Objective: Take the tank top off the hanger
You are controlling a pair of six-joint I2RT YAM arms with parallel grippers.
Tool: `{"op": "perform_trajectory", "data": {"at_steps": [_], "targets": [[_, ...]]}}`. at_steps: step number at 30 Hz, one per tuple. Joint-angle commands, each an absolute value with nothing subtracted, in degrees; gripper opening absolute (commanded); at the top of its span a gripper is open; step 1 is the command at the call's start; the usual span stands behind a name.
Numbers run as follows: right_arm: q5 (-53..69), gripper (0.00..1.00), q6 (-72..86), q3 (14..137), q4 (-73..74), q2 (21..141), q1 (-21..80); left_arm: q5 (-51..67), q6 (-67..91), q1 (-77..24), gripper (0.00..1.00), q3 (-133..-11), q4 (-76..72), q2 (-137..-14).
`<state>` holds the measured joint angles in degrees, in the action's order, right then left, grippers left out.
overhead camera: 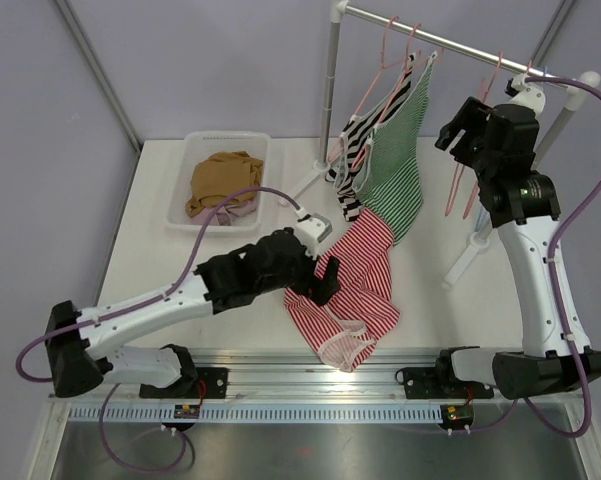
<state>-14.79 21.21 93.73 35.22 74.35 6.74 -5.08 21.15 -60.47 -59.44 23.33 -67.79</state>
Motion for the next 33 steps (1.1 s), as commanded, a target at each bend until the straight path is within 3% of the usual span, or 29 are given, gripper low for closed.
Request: {"op": "perform_trajectory", "data": {"at_steps": [1, 10, 14, 21, 23, 24, 25, 27, 33], "targets": [[-11.5, 0.79, 19.3, 96.2, 35.3, 68.1, 6.6, -10.1, 21.3, -64.0, 0.99, -60.7, 17.7, -74.4], [-3.1, 0.99, 18.2, 90.5, 36.0, 51.8, 6.6, -11.1, 20.5, -65.8, 0.99, -63.5, 14.4, -89.8], [5.9, 1.0, 18.1, 84.9, 34.2, 45.0, 6.6, -10.5, 20.4, -65.8, 0.99, -66.2, 15.4, -98.0], [14.8, 0.99, 17.0, 85.0, 38.9, 43.1, 6.6, -7.1, 21.8, -65.8, 0.98, -67.7, 13.1, -108.7], [15.2, 0.99, 17.0, 83.9, 38.2, 42.1, 6.6, -6.2, 22.3, -65.8, 0.88, -67.6, 12.7, -110.6], [15.2, 0.99, 17.0, 83.6, 38.1, 41.4, 6.6, -5.7, 22.9, -65.8, 0.77, -67.3, 12.7, -110.8], [15.1, 0.99, 16.8, 83.4, 37.9, 41.0, 6.6, -5.8, 23.4, -65.8, 0.43, -67.1, 12.7, -110.9], [15.1, 1.0, 16.3, 82.4, 37.0, 40.3, 6.6, -6.9, 24.7, -65.8, 0.0, -65.1, 12.4, -108.9], [14.8, 0.99, 15.8, 81.4, 36.8, 39.6, 6.6, -13.3, 24.9, -65.8, 0.0, -60.6, 14.4, -95.2]]}}
